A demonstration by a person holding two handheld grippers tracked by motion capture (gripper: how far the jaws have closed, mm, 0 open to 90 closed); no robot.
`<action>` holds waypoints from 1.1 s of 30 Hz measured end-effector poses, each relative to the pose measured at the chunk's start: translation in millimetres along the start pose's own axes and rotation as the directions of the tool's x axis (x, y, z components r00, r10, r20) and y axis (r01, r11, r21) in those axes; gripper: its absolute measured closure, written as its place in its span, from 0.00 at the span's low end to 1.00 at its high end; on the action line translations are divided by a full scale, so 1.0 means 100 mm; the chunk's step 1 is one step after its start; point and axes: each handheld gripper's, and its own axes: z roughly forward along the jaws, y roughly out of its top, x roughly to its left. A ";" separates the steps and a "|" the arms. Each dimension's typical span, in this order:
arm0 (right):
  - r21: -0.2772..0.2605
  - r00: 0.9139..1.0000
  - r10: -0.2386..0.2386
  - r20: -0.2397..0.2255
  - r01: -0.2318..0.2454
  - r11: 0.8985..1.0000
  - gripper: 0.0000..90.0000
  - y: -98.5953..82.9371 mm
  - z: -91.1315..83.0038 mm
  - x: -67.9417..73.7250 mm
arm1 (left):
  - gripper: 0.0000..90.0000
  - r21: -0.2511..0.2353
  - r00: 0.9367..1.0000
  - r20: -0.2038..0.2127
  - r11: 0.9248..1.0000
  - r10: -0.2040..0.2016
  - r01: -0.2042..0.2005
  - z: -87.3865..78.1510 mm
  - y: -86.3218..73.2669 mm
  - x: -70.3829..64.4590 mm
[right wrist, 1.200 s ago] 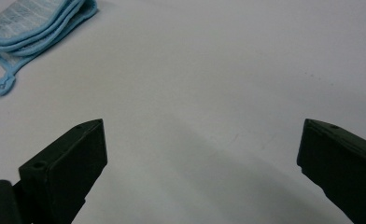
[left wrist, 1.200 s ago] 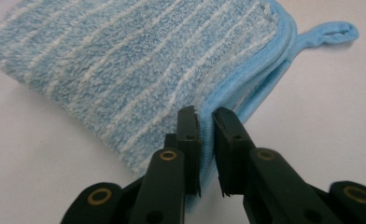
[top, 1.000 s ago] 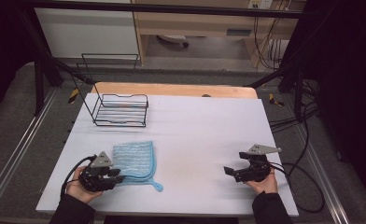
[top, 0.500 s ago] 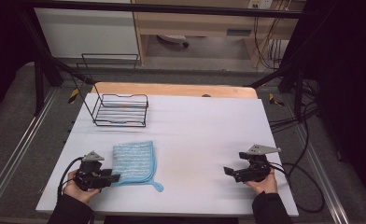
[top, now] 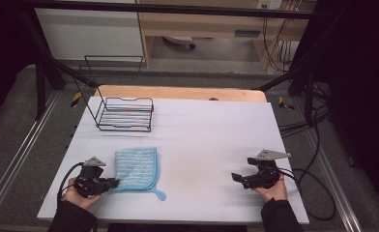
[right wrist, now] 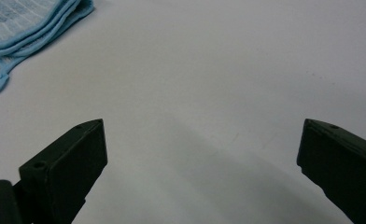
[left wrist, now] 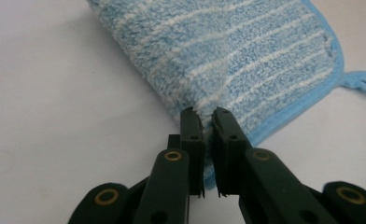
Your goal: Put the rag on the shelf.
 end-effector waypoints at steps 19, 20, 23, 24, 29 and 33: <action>0.001 1.000 0.006 -0.007 -0.006 1.000 0.03 0.00 0.03 0.00 | 0.35 -0.195 0.994 -0.111 0.981 0.001 -0.023 -0.14 0.34 0.22; 0.001 1.000 0.007 -0.007 -0.007 1.000 0.03 0.00 0.03 0.00 | 0.33 -0.196 0.994 -0.106 0.980 -0.008 -0.013 -0.11 0.38 0.25; -0.003 1.000 0.010 -0.007 -0.010 1.000 0.03 0.00 0.02 0.00 | 0.31 -0.184 0.993 -0.110 0.982 -0.049 0.028 0.05 0.53 0.40; -0.003 1.000 0.011 -0.008 -0.011 1.000 0.03 0.00 0.02 0.00 | 0.32 -0.184 0.993 -0.110 0.982 -0.049 0.028 0.05 0.53 0.40; -0.002 1.000 0.010 -0.009 -0.010 1.000 0.03 0.00 0.02 -0.01 | 0.46 -0.163 0.989 -0.101 0.983 -0.105 0.088 0.21 0.59 0.53; -0.001 1.000 0.013 -0.009 -0.013 1.000 0.03 0.00 0.03 0.00 | 0.53 -0.138 0.987 -0.074 0.982 -0.140 0.129 0.30 0.52 0.58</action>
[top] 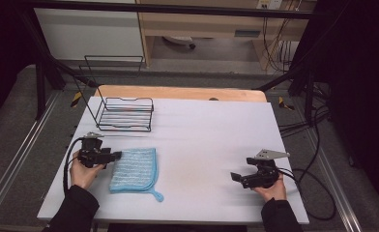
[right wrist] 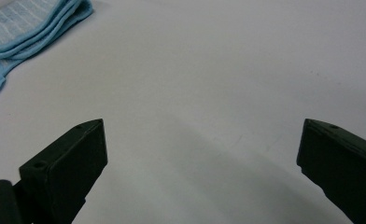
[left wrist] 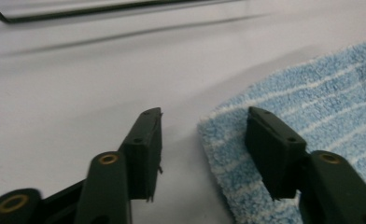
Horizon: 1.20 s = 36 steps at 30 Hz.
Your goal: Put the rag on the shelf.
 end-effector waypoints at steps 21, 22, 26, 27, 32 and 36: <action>-0.003 1.000 0.004 -0.011 -0.004 1.000 0.06 0.32 0.33 0.37 | 0.87 0.022 0.998 0.043 0.999 0.043 -0.044 0.08 -0.05 -0.07; -0.003 1.000 -0.006 -0.010 0.006 1.000 0.06 0.36 0.37 0.41 | 0.87 0.023 0.998 0.043 0.999 0.044 -0.045 0.08 -0.05 -0.07; -0.002 1.000 -0.017 -0.023 0.017 1.000 0.08 0.51 0.54 0.56 | 0.87 0.020 0.997 0.044 0.998 0.057 -0.058 0.08 -0.06 -0.07; -0.006 0.999 -0.020 -0.029 0.020 1.000 0.09 0.55 0.59 0.60 | 0.87 0.021 0.997 0.042 0.998 0.060 -0.061 0.08 -0.06 -0.07; -0.019 0.998 -0.037 -0.049 0.036 0.999 0.10 0.79 0.85 0.80 | 0.87 0.020 0.997 0.028 0.997 0.078 -0.078 0.08 -0.06 -0.09; -0.016 0.996 -0.056 -0.064 0.055 0.998 0.12 0.97 1.08 0.95 | 0.87 0.018 0.997 0.035 0.997 0.076 -0.076 0.08 -0.06 -0.08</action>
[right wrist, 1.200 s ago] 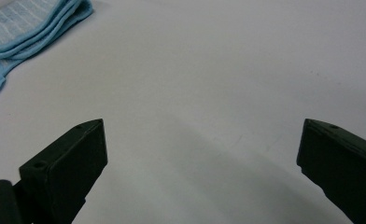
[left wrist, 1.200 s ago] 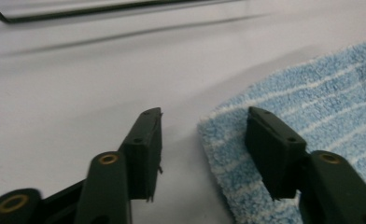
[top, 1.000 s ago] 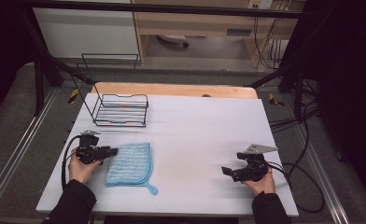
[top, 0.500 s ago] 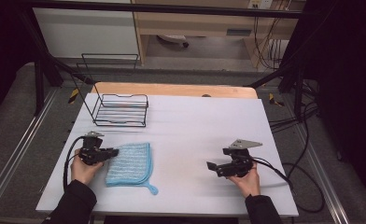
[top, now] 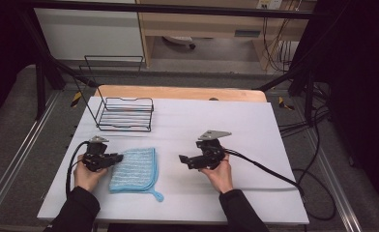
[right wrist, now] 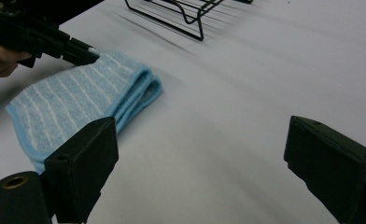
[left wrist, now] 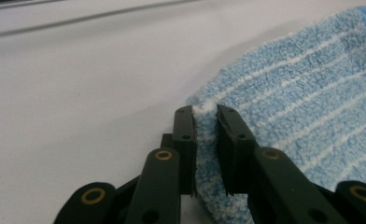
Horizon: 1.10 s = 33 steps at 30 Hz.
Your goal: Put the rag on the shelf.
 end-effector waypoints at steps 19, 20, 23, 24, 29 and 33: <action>0.132 0.997 0.012 -0.076 -0.001 0.991 0.50 0.28 1.13 0.36 | 0.86 -0.007 1.000 0.001 1.000 0.016 -0.016 0.00 -0.01 0.00; 0.128 0.996 0.021 -0.086 -0.009 0.992 0.53 0.27 1.15 0.36 | 0.85 -0.007 1.000 0.001 1.000 0.017 -0.017 0.00 -0.01 0.00; 0.155 0.994 0.044 -0.103 -0.028 0.988 0.62 0.24 1.22 0.34 | 0.85 -0.009 1.000 0.002 1.000 0.018 -0.018 0.00 -0.01 0.01; 0.162 0.993 0.049 -0.109 -0.031 0.986 0.63 0.23 1.23 0.33 | 0.85 -0.010 1.000 0.003 1.000 0.018 -0.018 0.00 -0.01 0.01; 0.178 0.990 0.073 -0.123 -0.050 0.983 0.72 0.23 1.24 0.33 | 0.85 -0.010 1.000 0.008 1.000 0.013 -0.013 0.00 -0.01 0.01; 0.188 0.986 0.089 -0.138 -0.063 0.980 0.83 0.23 1.24 0.33 | 0.86 -0.014 1.000 0.014 1.000 0.001 0.000 0.00 -0.01 0.02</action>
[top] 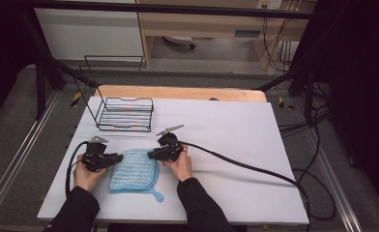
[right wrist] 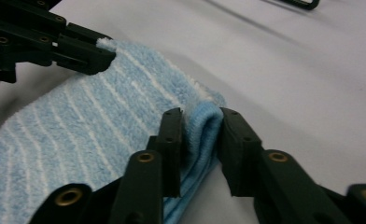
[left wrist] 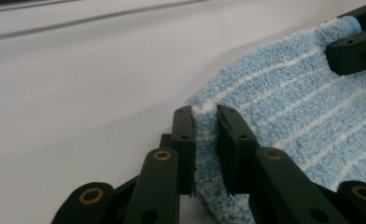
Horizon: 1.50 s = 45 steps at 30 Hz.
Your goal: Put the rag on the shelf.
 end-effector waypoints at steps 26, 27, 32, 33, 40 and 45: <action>0.005 0.999 0.044 -0.025 -0.044 0.999 0.80 0.01 0.05 -0.06 | 0.90 -0.008 0.999 0.030 1.000 -0.024 0.025 -0.01 0.00 0.04; 0.006 0.998 0.052 -0.032 -0.052 0.999 0.83 0.01 0.05 -0.06 | 0.90 -0.010 0.999 0.032 1.000 -0.027 0.027 -0.01 -0.01 0.04; 0.009 0.996 0.076 -0.050 -0.076 0.997 0.89 0.03 0.04 -0.07 | 0.90 -0.018 0.999 0.036 0.999 -0.028 0.029 -0.02 -0.01 0.05; 0.006 0.996 0.078 -0.051 -0.078 0.997 0.89 0.04 0.02 -0.06 | 0.91 -0.021 0.999 0.037 0.999 -0.026 0.027 -0.03 -0.01 0.05; -0.024 0.997 0.057 -0.044 -0.058 0.998 0.90 0.06 -0.08 0.01 | 0.91 -0.093 0.998 0.058 0.995 -0.025 0.031 -0.14 0.00 0.04; -0.089 0.999 0.018 -0.031 -0.021 0.996 0.90 0.10 -0.25 0.13 | 0.91 -0.180 0.997 0.081 0.983 -0.014 0.028 -0.32 0.04 -0.02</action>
